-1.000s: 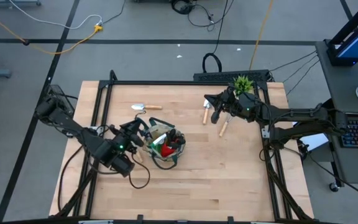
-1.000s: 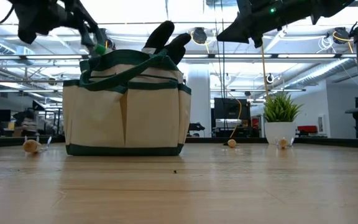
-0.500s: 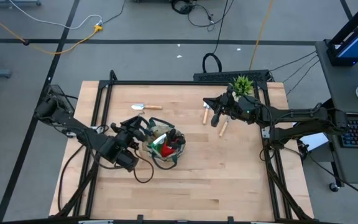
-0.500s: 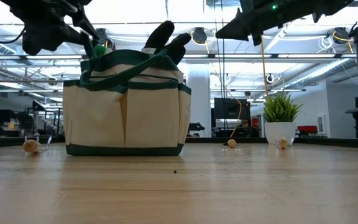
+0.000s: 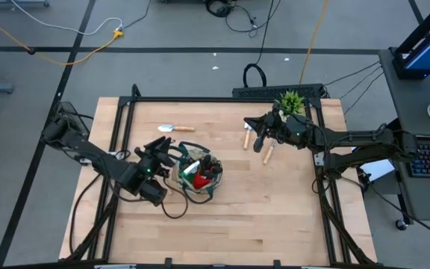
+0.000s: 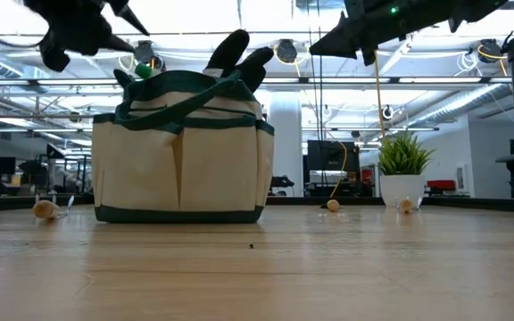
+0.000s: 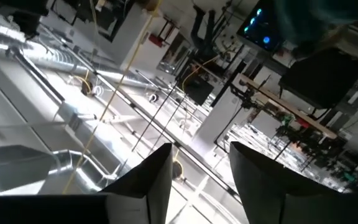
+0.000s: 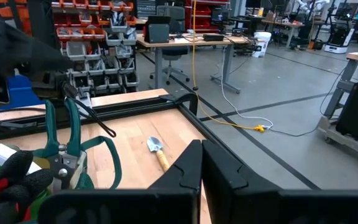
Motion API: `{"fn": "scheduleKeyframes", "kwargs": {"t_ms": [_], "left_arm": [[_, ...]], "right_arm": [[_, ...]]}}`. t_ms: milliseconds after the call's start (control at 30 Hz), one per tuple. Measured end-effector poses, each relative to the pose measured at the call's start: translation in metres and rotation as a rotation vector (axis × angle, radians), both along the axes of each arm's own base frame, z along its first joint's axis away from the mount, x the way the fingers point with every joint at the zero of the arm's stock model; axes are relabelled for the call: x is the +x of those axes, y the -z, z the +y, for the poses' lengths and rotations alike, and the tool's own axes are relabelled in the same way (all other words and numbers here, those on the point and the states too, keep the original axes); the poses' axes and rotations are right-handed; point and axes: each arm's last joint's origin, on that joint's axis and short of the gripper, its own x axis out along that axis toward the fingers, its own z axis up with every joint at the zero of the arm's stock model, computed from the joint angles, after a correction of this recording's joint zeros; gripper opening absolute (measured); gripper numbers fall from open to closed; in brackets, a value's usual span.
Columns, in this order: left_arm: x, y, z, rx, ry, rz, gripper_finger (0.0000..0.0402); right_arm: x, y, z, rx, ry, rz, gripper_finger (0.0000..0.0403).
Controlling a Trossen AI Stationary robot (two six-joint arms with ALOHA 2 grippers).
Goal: Pick & Place Garden tools in Gardening bag
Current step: Put the green shear scissors into the brown gardening bag
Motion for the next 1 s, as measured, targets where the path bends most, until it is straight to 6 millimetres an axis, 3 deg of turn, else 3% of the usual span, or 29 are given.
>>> {"fn": "scheduleKeyframes", "kwargs": {"t_ms": [267,467,567,767,1000], "left_arm": [[-0.014,-0.024,0.008,-0.044,-0.009,-0.165,0.0175],[-0.044,-0.056,0.024,-0.227,-0.032,-0.577,0.0175],[-0.057,-0.066,0.031,-0.433,-0.044,-0.812,0.0175],[-0.064,-0.082,0.035,-1.012,-0.101,-1.310,0.0175],[-0.068,-0.085,0.040,-1.620,-0.354,-1.678,0.0175]], "right_arm": [[0.000,0.000,0.000,0.000,0.000,0.000,0.0000],[0.000,0.000,0.000,0.000,0.000,0.001,0.0000],[0.000,0.000,0.000,0.000,0.000,0.000,0.0000],[0.000,0.000,0.000,0.011,0.001,-0.005,0.0000],[0.000,0.000,0.000,0.013,0.002,-0.006,0.0000]]}}
